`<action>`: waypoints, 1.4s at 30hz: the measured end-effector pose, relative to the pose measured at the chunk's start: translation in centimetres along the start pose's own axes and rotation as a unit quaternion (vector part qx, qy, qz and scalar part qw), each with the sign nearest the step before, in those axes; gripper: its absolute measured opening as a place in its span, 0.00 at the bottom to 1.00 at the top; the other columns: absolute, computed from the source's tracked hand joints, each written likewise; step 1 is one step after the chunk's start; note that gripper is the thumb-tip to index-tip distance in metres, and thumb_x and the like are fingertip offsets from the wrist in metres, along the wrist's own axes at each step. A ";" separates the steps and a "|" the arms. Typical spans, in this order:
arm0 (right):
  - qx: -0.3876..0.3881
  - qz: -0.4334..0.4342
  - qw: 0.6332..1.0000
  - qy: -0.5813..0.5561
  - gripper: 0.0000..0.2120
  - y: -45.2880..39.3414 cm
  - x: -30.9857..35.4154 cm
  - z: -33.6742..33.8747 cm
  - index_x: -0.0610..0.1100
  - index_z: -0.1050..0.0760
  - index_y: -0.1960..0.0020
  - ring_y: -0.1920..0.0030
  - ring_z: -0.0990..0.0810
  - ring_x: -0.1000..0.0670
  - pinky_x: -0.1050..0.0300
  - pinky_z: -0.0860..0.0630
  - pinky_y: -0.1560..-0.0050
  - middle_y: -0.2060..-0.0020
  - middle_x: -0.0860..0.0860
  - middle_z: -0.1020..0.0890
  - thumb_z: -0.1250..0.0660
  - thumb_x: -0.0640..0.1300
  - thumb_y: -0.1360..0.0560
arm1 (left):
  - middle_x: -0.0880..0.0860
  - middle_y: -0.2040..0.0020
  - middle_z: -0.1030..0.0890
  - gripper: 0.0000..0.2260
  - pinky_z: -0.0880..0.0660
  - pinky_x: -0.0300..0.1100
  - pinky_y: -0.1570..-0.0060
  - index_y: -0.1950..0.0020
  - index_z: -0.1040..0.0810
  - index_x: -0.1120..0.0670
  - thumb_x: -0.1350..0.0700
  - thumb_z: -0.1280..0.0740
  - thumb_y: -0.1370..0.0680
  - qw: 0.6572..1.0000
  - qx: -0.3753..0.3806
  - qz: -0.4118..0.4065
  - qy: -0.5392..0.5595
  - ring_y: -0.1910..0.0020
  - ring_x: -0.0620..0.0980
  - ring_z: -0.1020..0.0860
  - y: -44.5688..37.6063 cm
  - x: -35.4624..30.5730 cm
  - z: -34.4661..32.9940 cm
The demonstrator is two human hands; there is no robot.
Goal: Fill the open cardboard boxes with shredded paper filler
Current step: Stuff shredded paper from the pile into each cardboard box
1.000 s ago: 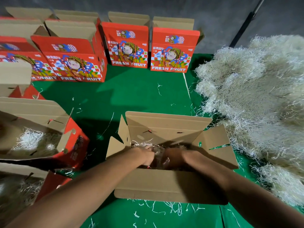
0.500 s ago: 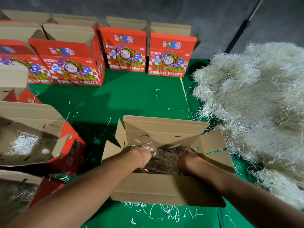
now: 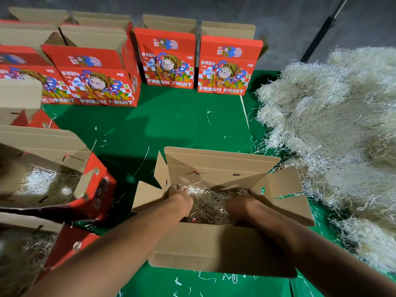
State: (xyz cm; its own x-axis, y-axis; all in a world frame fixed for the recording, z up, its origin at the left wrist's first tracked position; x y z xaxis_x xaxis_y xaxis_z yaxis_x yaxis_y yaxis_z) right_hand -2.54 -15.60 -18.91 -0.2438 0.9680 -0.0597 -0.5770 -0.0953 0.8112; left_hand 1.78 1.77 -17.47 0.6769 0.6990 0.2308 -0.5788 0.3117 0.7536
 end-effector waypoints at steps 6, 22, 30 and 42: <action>-0.050 -0.052 0.991 -0.116 0.45 0.9 0.4 0.9 0.42 0.31 0.26 0.29 0.29 0.41 0.48 0.35 0.27 0.28 0.43 0.28 0.49 0.77 0.27 | 0.61 0.25 0.36 0.24 0.33 0.60 0.32 0.23 0.39 0.53 0.60 0.40 0.20 0.994 -0.008 0.007 0.113 0.27 0.62 0.35 1.3 -0.1 1.4; 0.043 0.039 0.993 -0.099 0.17 0.4 1.3 -0.7 0.42 0.22 0.34 0.41 0.20 0.42 0.54 0.27 0.46 0.39 0.43 0.19 0.33 0.46 0.22 | 0.59 0.25 0.35 0.15 0.37 0.53 0.27 0.36 0.23 0.63 0.67 0.37 0.22 0.987 -0.089 -0.132 0.031 0.27 0.60 0.34 1.0 -3.6 2.5; 0.011 -0.024 1.000 -0.008 0.22 2.3 -0.5 -0.7 0.45 0.25 0.32 0.38 0.22 0.41 0.50 0.27 0.40 0.36 0.44 0.22 0.35 0.55 0.21 | 0.59 0.30 0.27 0.13 0.40 0.55 0.25 0.37 0.21 0.58 0.62 0.32 0.22 0.996 -0.062 -0.069 0.005 0.28 0.57 0.33 1.8 -0.5 3.2; -0.075 0.126 0.983 -0.110 0.17 1.9 4.2 3.5 0.45 0.24 0.33 0.39 0.22 0.43 0.54 0.27 0.43 0.38 0.44 0.20 0.34 0.48 0.21 | 0.58 0.29 0.30 0.20 0.30 0.57 0.33 0.29 0.29 0.56 0.60 0.35 0.21 0.995 -0.079 -0.046 0.028 0.29 0.58 0.33 1.5 -0.8 2.4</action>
State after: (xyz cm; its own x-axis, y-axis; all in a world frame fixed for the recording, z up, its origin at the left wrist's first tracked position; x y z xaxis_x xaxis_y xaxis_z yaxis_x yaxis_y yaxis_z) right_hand -1.92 -10.89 -15.59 -0.2289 0.9341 0.2739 -0.6321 -0.3566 0.6880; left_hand 1.49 0.12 -15.04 0.7064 0.6961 0.1280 -0.5831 0.4698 0.6628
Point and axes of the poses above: each hand's wrist, its own y-axis away from the middle knuckle, its own z-axis out of the back of the hand, x = y × z, the point moved 5 cm from there along -y, towards the middle knuckle
